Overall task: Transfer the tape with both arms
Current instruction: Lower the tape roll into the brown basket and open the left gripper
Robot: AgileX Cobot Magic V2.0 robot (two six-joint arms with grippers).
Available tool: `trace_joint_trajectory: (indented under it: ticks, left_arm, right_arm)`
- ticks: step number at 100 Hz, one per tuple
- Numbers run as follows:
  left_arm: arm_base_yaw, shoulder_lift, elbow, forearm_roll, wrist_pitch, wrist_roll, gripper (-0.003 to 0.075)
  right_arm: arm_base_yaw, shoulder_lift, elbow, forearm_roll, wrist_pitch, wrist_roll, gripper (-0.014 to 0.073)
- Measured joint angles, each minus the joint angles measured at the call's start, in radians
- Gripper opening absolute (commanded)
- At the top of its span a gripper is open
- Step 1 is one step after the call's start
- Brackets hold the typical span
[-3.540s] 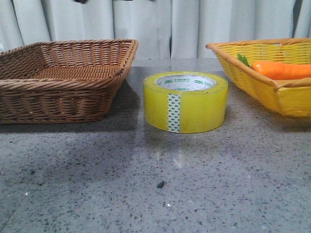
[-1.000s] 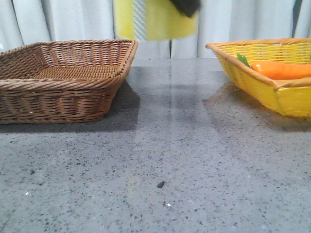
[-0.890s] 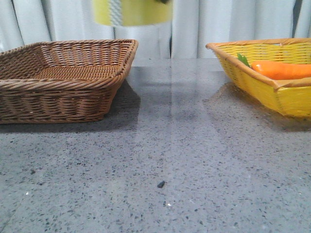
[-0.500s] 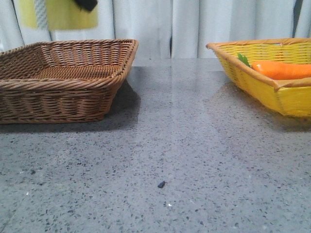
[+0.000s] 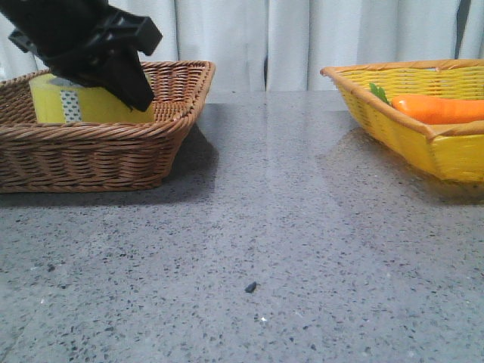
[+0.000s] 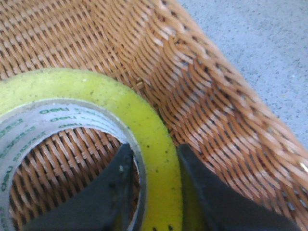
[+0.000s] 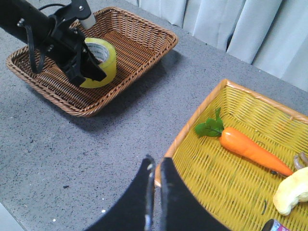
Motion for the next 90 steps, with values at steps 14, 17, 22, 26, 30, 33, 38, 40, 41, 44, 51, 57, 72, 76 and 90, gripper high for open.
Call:
trace_joint_trajectory:
  ticks: [14, 17, 22, 26, 30, 33, 38, 40, 41, 44, 51, 57, 72, 76, 90]
  left_arm:
    - [0.000, 0.013, 0.006, -0.004, -0.005, 0.000, -0.0020]
    - [0.000, 0.013, 0.007, -0.004, -0.005, 0.000, -0.0019]
    - [0.000, 0.013, 0.009, -0.006, -0.005, 0.000, 0.0000]
    - [0.000, 0.013, 0.009, -0.006, -0.005, 0.000, 0.0043]
    - [0.000, 0.013, 0.009, -0.006, -0.005, 0.000, 0.0107]
    - [0.000, 0.013, 0.009, -0.006, -0.002, 0.000, 0.0157]
    - [0.000, 0.013, 0.009, -0.006, -0.002, 0.000, 0.0246]
    - [0.000, 0.013, 0.009, -0.006, -0.002, 0.000, 0.0281]
    - [0.000, 0.013, 0.009, -0.006, -0.002, 0.000, 0.0292]
    - [0.000, 0.013, 0.009, -0.006, -0.004, 0.000, 0.0335]
    - [0.000, 0.011, 0.007, -0.006, -0.009, 0.000, 0.0365]
    - [0.000, 0.007, 0.007, -0.006, -0.009, 0.000, 0.0365]
    - [0.000, -0.054, 0.007, -0.006, -0.009, 0.000, 0.0358]
    - [0.000, -0.087, 0.007, -0.006, -0.003, 0.000, 0.0338]
    - [0.000, -0.228, 0.012, -0.006, 0.016, 0.000, 0.0174]
  right_arm:
    - [0.000, 0.000, 0.000, 0.000, 0.000, 0.000, -0.0074]
    - [0.000, 0.000, 0.000, 0.000, 0.000, 0.000, -0.0074]
    - [0.000, 0.000, 0.000, 0.000, 0.000, 0.000, -0.0074]
    - [0.000, 0.000, 0.000, 0.000, 0.000, 0.000, -0.0074]
    - [0.000, 0.000, 0.000, 0.000, 0.000, 0.000, -0.0074]
    - [0.000, 0.000, 0.000, 0.000, 0.000, 0.000, -0.0074]
    - [0.000, 0.000, 0.000, 0.000, 0.000, 0.000, -0.0074]
    - [0.000, 0.000, 0.000, 0.000, 0.000, 0.000, -0.0074]
    - [0.000, 0.000, 0.000, 0.000, 0.000, 0.000, -0.0074]
    - [0.000, 0.000, 0.000, 0.000, 0.000, 0.000, -0.0074]
    - [0.000, 0.000, 0.000, 0.000, 0.000, 0.000, -0.0074]
    - [0.000, 0.000, 0.000, 0.000, 0.000, 0.000, -0.0074]
    - [0.000, 0.000, 0.000, 0.000, 0.000, 0.000, -0.0074]
    - [0.000, 0.000, 0.000, 0.000, 0.000, 0.000, -0.0074]
    - [0.000, -0.014, 0.029, 0.000, -0.041, 0.000, -0.0074]
